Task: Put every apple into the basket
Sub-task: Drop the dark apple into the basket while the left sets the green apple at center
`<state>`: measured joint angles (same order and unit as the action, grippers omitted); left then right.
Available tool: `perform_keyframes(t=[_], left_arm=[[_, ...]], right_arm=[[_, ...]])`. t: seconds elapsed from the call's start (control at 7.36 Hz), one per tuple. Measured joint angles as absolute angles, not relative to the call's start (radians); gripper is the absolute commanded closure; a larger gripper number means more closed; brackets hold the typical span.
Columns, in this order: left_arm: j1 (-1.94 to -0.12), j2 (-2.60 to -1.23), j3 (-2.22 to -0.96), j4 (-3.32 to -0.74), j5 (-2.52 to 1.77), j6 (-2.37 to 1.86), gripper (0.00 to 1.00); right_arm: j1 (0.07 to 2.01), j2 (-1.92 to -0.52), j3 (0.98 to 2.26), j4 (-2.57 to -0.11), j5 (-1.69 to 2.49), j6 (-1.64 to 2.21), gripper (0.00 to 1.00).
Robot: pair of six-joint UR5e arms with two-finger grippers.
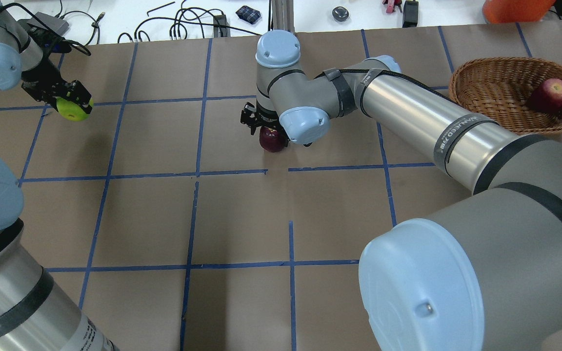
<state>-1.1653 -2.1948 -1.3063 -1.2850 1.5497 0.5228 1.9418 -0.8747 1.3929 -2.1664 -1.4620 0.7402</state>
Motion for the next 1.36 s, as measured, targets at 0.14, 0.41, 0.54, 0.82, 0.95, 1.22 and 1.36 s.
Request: perform_keyframes(t=[0.14,0.41,0.54,0.82,0.95,1.22,1.36], left_arm=[[-1.204,-2.144,-1.365,-1.324,1.511,0.429,0.70],[-1.307,-2.058,-1.473,-1.333,1.477,0.185,0.70],[-1.366,-2.032,-1.501,-1.332,1.467,0.055,0.70],[-1.531,-2.001,-1.536,-1.325,1.461,-0.239,0.70],[-1.623,-2.003,-1.549,-1.304,1.461,-0.385,0.69],[-1.814,-2.028,-1.610,-1.161,1.466,-0.637,0.68],[-1.889,-2.040,-1.663,-1.051,1.470,-0.737,0.59]], right_arm=[[1.939,-0.867,1.397,-2.172,-1.468,0.735,1.00],[1.918,-0.879,1.393,-2.159,-1.480,0.722,1.00],[1.895,-0.910,1.387,-2.133,-1.485,0.720,1.00],[1.780,-1.020,1.370,-1.983,-1.490,0.649,1.00],[1.681,-1.077,1.365,-1.898,-1.496,0.541,1.00],[1.458,-1.134,1.363,-1.805,-1.553,0.236,1.00],[1.360,-1.140,1.364,-1.797,-1.581,0.061,1.00]])
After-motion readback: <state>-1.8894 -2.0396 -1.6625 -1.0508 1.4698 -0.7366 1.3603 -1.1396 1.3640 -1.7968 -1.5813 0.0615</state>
